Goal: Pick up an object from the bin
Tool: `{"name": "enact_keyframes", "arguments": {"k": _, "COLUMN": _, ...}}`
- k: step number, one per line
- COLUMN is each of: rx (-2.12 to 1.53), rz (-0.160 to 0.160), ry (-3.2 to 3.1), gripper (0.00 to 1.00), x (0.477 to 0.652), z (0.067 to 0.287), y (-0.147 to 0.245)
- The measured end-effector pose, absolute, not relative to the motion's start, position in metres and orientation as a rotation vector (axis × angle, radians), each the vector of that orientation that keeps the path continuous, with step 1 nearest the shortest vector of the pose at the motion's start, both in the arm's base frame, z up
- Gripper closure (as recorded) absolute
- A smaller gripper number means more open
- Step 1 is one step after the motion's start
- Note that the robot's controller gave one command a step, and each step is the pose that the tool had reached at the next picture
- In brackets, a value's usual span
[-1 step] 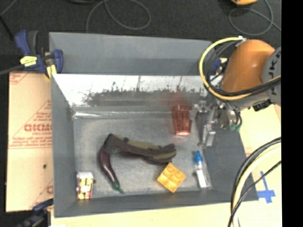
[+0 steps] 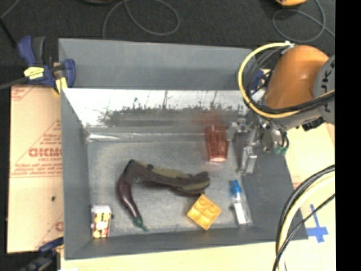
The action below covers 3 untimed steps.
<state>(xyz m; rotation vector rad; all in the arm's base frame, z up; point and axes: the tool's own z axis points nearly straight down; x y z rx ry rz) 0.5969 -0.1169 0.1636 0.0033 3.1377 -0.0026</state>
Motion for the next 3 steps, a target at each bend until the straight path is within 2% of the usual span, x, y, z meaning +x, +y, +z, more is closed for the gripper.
{"name": "enact_keyframes", "arguments": {"k": 1, "rx": 0.09, "rz": -0.004, "ry": 3.131, "gripper": 0.0, "x": 0.603, "z": 0.15, "y": -0.11}}
{"name": "enact_keyframes", "arguments": {"k": 2, "rx": 0.301, "rz": -0.001, "ry": 3.108, "gripper": 0.0, "x": 0.612, "z": 0.092, "y": -0.095}}
{"name": "enact_keyframes", "arguments": {"k": 3, "rx": 0.307, "rz": 0.001, "ry": 3.121, "gripper": 0.0, "x": 0.606, "z": 0.1, "y": -0.095}}
